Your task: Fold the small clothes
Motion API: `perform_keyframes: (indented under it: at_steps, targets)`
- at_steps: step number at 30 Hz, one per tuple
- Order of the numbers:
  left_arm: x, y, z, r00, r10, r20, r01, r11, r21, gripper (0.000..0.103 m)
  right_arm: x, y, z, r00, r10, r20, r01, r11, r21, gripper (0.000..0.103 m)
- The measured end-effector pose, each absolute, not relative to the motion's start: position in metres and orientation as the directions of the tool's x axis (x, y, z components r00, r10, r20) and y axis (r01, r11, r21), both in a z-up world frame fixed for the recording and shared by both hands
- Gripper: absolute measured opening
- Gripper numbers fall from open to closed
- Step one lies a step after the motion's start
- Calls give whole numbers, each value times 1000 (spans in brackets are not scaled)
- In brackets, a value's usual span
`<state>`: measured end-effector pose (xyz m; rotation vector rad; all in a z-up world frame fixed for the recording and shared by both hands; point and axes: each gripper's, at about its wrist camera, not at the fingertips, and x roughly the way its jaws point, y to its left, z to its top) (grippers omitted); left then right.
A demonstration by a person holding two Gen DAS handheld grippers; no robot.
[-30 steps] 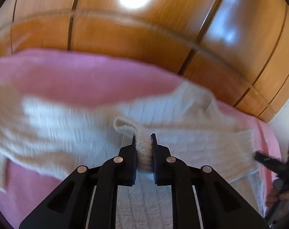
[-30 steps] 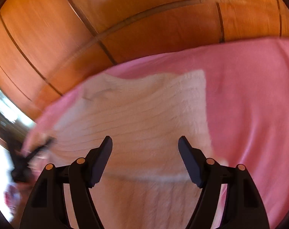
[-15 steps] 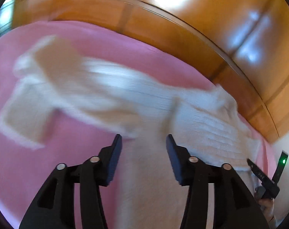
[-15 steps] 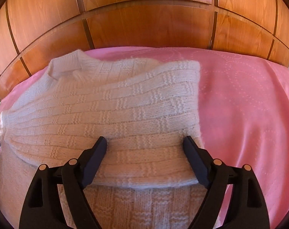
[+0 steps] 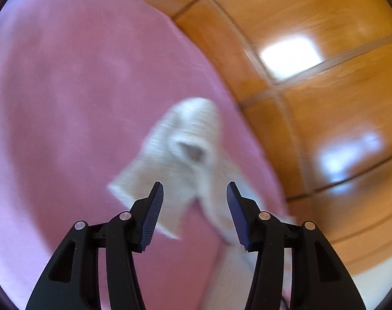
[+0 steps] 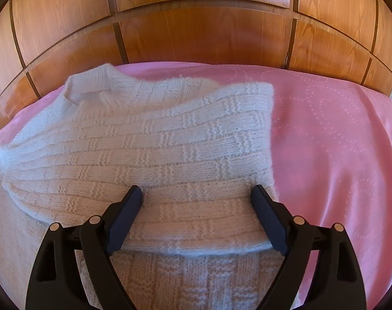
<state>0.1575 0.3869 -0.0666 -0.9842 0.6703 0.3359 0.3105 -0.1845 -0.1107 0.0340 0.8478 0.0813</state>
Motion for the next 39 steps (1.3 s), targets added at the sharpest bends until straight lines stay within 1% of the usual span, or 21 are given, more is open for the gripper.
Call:
perform_keyframes:
  at_steps: [1,2,4,5,9,10,11,12,13,14,16,18,21,23,25,27,30,32,34,35,39]
  targets:
    - [156,387,-68,714,7,-700,-595,534,-601,50,311,-184,-111,659,86,-747,-58,996,64,87]
    - [151,386,-75,680,20,-733,-638,510,-578,50,311,-184,-110,659,87,-747,-58,996,64,87]
    - [148,388,-86,655,-2,-756,-668,467,-580,50,311,-184,-110,659,91,-747,-60,996,69,87]
    - [147,385,-92,646,-2,-763,-676,464,-573,50,311,-184,-110,660,92,-746,-60,996,71,87]
    - [165,380,-94,662,51,-748,-676,473,-566,51,310,-185,-110,661,97,-744,-62,995,75,87]
    - [170,380,-95,665,56,-745,-675,471,-568,47,310,-185,-110,661,99,-744,-62,995,77,87]
    - [173,387,-99,661,60,-748,-679,472,-562,35,310,-185,-110,661,101,-743,-62,995,80,87]
    - [182,394,-102,641,53,-766,-688,483,-542,9,310,-186,-110,662,102,-743,-63,995,80,87]
    - [185,401,-102,627,51,-778,-695,487,-528,9,310,-186,-110,662,102,-743,-63,995,81,87]
    - [185,407,-98,622,74,-779,-705,485,-517,9,310,-186,-109,662,103,-743,-63,995,82,87]
    - [186,423,-79,617,141,-775,-716,511,-477,8,310,-188,-110,662,110,-741,-65,994,90,88]
    - [184,439,-44,636,189,-749,-703,543,-460,8,310,-189,-110,661,125,-740,-71,992,104,90]
    - [178,450,11,687,221,-693,-661,587,-468,8,309,-191,-110,662,131,-738,-73,991,111,91]
    - [177,450,46,727,216,-651,-620,614,-489,8,308,-192,-110,663,135,-736,-75,991,114,91]
    - [180,439,80,774,179,-608,-557,650,-517,8,307,-193,-109,665,138,-734,-75,990,118,91]
    - [191,410,107,806,132,-577,-482,713,-510,8,306,-195,-109,666,140,-733,-76,990,121,91]
    - [212,353,127,836,27,-548,-357,786,-506,8,304,-197,-109,668,149,-729,-78,988,130,91]
    - [227,311,131,839,-52,-542,-275,818,-505,8,303,-198,-109,669,154,-727,-79,988,136,91]
    - [249,257,126,820,-170,-546,-171,838,-518,8,302,-201,-109,671,161,-723,-80,986,146,91]
    - [256,237,123,810,-205,-550,-139,843,-519,8,301,-203,-108,672,166,-722,-80,985,152,91]
    - [286,137,94,720,-379,-582,16,847,-532,8,297,-210,-107,678,189,-711,-80,980,184,91]
